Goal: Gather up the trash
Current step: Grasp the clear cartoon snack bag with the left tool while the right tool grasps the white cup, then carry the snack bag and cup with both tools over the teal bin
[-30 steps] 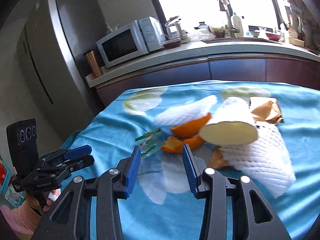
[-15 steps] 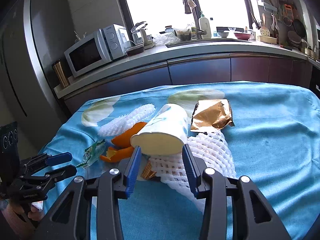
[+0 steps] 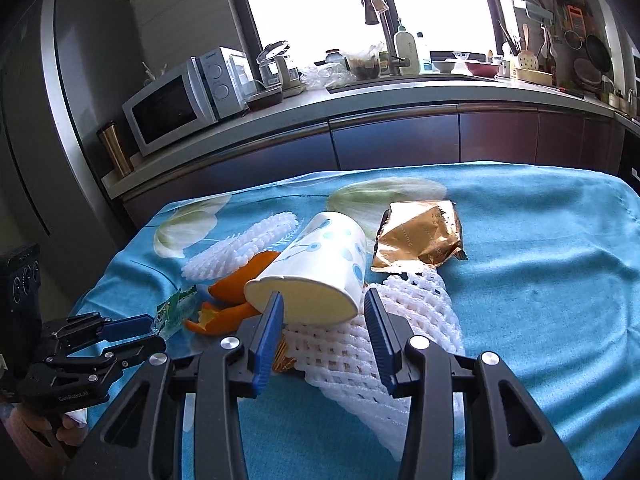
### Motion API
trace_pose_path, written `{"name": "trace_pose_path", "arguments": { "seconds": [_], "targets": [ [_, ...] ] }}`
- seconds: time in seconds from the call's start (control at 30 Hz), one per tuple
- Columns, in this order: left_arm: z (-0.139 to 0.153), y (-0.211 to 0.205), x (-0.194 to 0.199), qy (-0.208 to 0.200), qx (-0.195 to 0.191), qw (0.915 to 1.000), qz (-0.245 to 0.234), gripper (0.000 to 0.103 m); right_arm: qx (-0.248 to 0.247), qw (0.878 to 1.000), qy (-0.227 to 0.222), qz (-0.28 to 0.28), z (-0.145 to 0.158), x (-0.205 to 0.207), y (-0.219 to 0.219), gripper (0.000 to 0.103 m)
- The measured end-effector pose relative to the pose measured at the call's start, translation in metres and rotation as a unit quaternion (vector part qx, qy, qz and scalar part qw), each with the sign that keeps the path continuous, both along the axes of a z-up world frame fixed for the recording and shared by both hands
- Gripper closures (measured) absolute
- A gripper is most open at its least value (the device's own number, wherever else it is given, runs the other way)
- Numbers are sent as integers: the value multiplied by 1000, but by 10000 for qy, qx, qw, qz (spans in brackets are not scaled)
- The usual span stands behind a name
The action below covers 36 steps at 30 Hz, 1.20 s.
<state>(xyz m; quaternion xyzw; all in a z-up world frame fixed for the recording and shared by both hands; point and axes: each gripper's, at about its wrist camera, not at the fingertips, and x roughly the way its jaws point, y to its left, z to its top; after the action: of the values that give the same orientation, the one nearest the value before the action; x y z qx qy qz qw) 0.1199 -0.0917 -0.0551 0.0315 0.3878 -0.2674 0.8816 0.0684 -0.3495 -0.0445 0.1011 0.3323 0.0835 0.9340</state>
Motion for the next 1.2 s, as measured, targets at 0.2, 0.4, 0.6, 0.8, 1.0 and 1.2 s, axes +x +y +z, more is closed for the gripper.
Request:
{"name": "trace_pose_path", "arguments": {
  "seconds": [0.2,0.4,0.6,0.8,1.0,1.2],
  "targets": [
    [-3,3,4,118,-99,9999,49,71,54,10000,56,-50,-4,7,-2,72],
    [1,6,-1,9,-174,9998,91,73,167,9997,78,-128,-7,8,-8,99],
    [8,15,-11,-101,-372,9991,155,76,369,9991,-7,-202,-5,1,-17,100],
    [18,31,-24,-201,-499,9982,271,76,591,9980,-199,-139,7,-14,-21,100],
    [30,49,-39,-352,-564,9970,398,76,663,9970,-389,131,21,-29,-9,100],
    [41,72,-56,-505,-585,9954,571,76,717,9949,-506,502,28,-38,14,100]
  ]
}}
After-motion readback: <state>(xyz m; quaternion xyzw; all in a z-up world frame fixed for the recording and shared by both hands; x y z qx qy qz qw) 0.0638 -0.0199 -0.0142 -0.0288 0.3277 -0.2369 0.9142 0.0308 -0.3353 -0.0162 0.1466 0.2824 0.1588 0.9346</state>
